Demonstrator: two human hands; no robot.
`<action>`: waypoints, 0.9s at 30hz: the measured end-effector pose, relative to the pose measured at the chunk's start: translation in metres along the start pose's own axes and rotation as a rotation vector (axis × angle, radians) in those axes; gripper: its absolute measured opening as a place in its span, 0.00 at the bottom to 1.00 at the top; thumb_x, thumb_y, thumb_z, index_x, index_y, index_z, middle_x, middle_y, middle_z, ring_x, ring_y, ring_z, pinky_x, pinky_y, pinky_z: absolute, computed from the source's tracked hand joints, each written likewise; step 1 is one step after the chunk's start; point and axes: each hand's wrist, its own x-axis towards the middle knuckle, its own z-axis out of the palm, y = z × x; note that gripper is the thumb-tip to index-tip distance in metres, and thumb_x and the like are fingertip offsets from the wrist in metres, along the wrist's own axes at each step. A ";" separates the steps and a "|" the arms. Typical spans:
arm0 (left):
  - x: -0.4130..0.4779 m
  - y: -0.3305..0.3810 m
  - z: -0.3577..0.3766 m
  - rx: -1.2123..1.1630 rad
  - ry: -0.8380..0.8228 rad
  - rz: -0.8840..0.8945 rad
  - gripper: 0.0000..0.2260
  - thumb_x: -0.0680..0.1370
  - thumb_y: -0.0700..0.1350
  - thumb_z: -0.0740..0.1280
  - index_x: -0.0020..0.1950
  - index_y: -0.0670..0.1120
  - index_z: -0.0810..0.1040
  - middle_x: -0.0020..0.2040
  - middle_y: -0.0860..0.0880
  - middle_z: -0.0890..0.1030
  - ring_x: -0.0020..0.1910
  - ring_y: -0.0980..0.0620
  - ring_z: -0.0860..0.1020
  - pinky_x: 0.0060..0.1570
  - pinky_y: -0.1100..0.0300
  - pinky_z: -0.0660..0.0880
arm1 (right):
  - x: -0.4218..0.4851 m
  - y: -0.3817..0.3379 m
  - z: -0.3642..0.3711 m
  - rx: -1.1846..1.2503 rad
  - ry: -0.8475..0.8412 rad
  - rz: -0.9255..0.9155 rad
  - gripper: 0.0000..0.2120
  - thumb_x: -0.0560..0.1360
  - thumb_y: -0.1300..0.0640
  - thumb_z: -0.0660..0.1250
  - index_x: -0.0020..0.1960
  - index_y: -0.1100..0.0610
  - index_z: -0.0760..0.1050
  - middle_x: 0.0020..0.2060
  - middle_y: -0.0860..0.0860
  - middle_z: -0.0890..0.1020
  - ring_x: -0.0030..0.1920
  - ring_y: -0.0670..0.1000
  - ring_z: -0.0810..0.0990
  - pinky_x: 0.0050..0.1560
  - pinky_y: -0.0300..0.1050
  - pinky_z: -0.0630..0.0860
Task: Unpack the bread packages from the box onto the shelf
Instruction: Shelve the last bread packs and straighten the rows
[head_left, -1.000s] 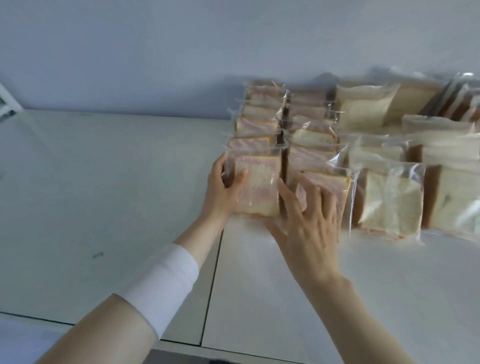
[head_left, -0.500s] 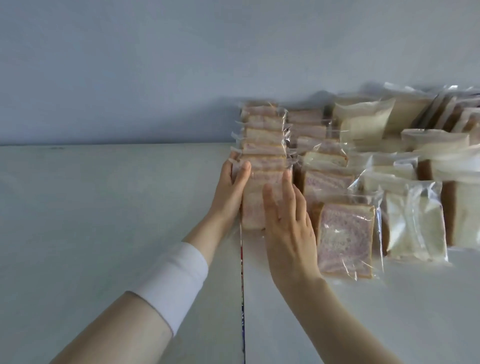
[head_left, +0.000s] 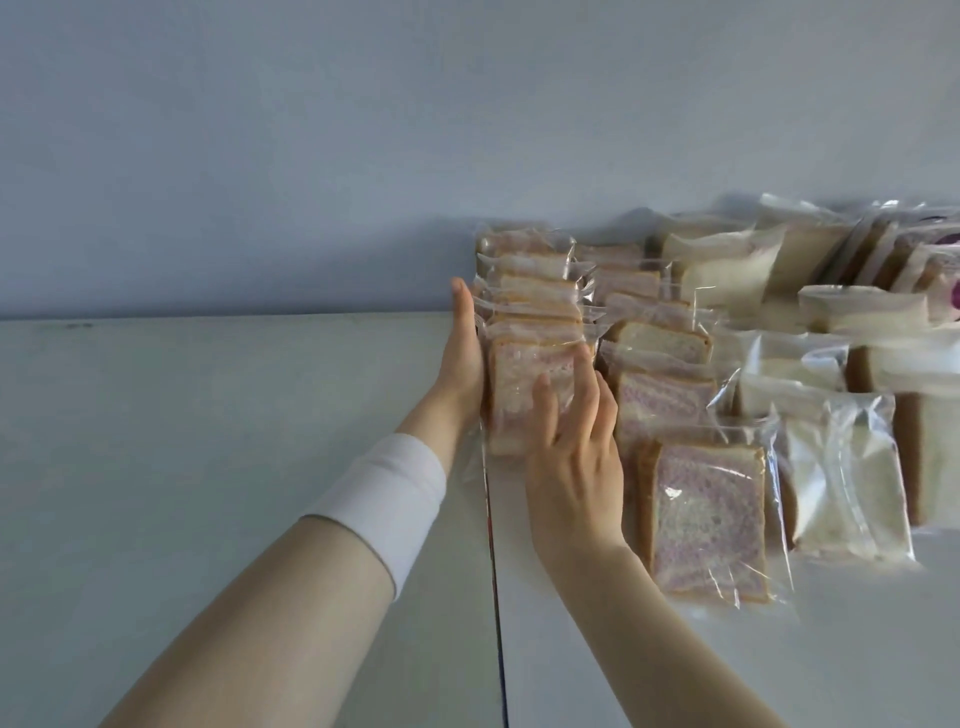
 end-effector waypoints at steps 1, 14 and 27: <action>0.004 -0.004 0.000 -0.034 -0.004 0.005 0.38 0.77 0.66 0.39 0.44 0.48 0.85 0.44 0.45 0.85 0.44 0.47 0.84 0.51 0.50 0.79 | 0.001 0.001 0.002 0.003 0.003 0.001 0.17 0.75 0.71 0.49 0.55 0.65 0.74 0.61 0.70 0.72 0.55 0.68 0.77 0.39 0.50 0.81; 0.015 -0.024 0.001 0.019 0.248 0.201 0.43 0.66 0.74 0.59 0.69 0.43 0.69 0.67 0.37 0.73 0.67 0.40 0.72 0.68 0.39 0.65 | 0.007 0.013 0.002 0.029 -0.081 -0.025 0.23 0.65 0.69 0.59 0.60 0.66 0.71 0.65 0.70 0.67 0.60 0.71 0.74 0.40 0.53 0.82; -0.066 0.004 0.055 1.486 -0.063 1.037 0.15 0.77 0.47 0.63 0.62 0.44 0.73 0.60 0.48 0.77 0.59 0.47 0.75 0.61 0.55 0.68 | -0.063 0.148 -0.088 0.287 -0.220 -0.056 0.45 0.56 0.46 0.78 0.70 0.51 0.64 0.67 0.63 0.66 0.60 0.61 0.67 0.55 0.59 0.73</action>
